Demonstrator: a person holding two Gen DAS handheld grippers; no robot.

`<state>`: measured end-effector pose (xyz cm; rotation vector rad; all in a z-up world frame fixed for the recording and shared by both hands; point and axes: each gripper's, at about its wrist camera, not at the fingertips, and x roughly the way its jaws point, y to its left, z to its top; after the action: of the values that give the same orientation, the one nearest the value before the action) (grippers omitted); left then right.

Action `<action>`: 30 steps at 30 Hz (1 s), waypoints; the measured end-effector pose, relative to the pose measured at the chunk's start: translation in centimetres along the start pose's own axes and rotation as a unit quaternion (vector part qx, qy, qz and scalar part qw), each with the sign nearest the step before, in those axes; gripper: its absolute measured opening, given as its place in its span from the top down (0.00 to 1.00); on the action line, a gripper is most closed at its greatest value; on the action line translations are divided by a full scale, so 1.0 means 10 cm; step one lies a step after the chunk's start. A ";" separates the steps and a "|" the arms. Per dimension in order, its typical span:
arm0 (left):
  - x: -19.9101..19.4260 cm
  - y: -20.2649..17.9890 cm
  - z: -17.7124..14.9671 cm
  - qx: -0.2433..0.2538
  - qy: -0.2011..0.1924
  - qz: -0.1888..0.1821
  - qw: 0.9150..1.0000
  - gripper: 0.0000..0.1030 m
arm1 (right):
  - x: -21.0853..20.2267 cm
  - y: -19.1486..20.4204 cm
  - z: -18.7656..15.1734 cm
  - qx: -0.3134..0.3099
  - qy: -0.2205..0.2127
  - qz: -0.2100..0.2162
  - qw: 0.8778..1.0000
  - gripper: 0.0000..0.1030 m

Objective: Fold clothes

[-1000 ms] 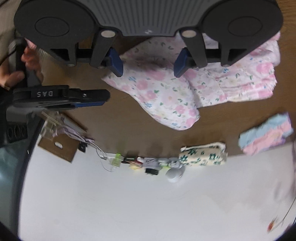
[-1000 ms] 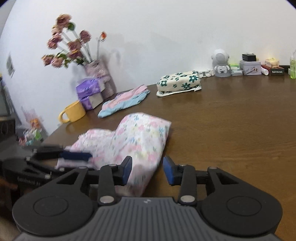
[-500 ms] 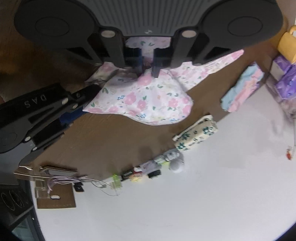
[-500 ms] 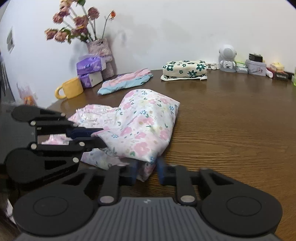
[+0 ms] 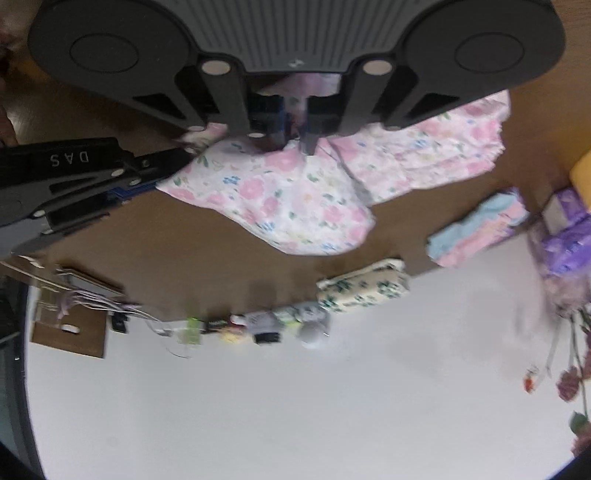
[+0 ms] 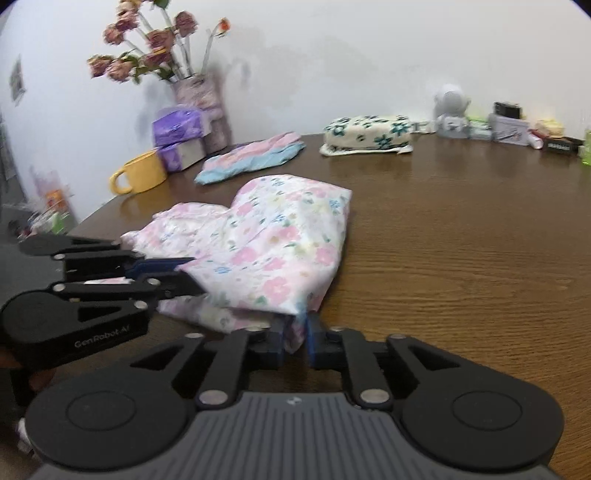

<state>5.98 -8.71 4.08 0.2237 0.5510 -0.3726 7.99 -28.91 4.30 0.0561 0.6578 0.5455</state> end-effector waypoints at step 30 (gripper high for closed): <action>0.66 0.76 0.31 -0.287 0.056 -0.102 0.951 0.53 | 0.68 -0.70 0.38 0.193 -0.011 0.077 0.978 0.70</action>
<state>15.67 -4.60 3.90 -0.3779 0.7743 -0.3852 17.93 -31.13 1.94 0.4813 0.7342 0.5575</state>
